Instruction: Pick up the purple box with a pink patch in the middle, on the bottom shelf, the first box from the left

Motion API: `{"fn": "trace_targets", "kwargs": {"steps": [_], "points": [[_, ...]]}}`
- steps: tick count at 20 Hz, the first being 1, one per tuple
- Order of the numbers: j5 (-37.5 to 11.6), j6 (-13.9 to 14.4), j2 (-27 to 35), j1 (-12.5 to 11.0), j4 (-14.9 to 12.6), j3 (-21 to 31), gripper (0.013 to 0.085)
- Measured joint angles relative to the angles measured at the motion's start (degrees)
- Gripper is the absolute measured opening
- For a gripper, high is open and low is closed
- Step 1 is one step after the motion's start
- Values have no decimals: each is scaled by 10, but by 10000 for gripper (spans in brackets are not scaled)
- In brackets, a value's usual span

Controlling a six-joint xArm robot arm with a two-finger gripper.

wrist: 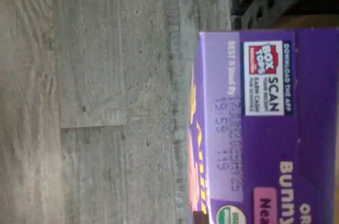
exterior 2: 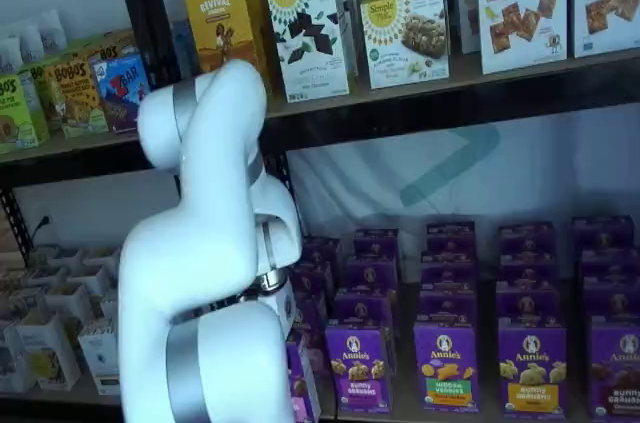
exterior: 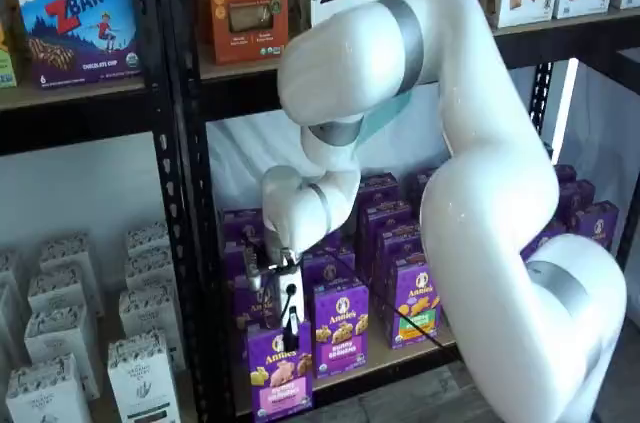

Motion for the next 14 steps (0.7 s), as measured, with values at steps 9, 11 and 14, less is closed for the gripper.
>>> {"fn": "trace_targets", "kwargs": {"steps": [9,11,14], "points": [[-41,33,-84,-9,-44,121,290],[-51,43,-104,-15,-61,148,290],[-69,49,-134,-29,-81,191,290]]}}
